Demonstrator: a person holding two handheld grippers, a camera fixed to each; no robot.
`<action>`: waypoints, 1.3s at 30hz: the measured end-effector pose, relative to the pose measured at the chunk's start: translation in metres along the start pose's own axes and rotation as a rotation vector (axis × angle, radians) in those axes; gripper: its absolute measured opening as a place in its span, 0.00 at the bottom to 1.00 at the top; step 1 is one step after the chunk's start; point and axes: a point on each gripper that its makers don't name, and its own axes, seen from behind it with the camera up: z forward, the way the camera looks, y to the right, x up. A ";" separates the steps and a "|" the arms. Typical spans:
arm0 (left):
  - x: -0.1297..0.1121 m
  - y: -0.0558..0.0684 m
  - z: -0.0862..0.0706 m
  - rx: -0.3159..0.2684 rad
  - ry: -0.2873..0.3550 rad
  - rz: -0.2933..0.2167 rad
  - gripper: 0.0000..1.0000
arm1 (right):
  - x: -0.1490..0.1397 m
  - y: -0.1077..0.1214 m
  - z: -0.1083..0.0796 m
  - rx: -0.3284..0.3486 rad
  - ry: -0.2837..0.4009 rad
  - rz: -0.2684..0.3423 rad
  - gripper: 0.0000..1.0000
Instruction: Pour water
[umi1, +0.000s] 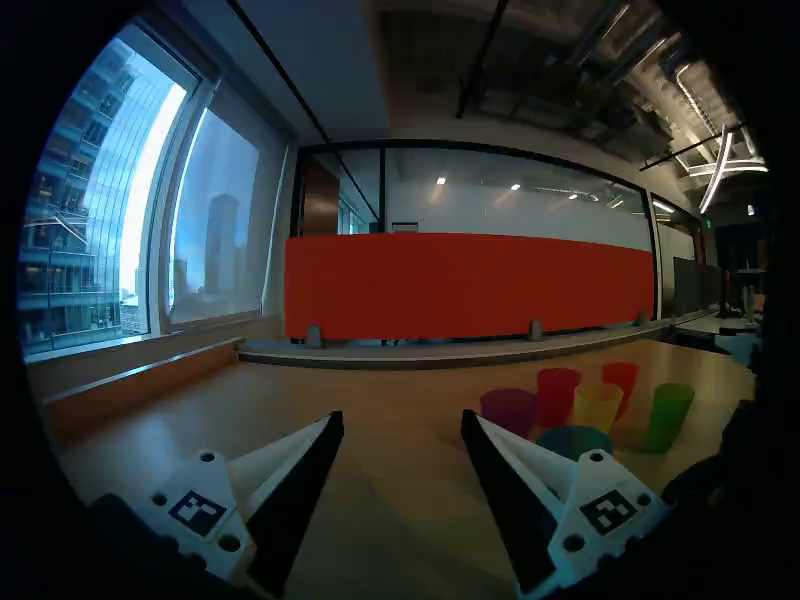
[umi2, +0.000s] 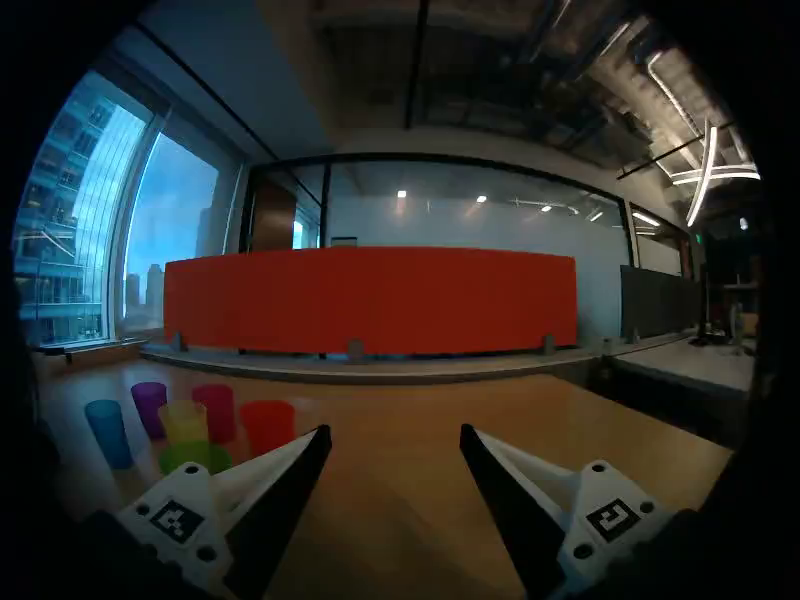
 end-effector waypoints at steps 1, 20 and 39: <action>0.000 0.000 0.000 0.000 0.000 0.000 0.87 | 0.000 0.000 0.000 0.000 0.000 0.000 1.00; 0.000 0.000 0.000 0.000 0.000 0.000 0.87 | 0.001 -0.004 -0.001 0.014 0.000 0.000 1.00; 0.001 0.000 0.001 0.000 0.000 0.000 0.87 | 0.000 -0.002 0.000 0.010 0.000 0.001 1.00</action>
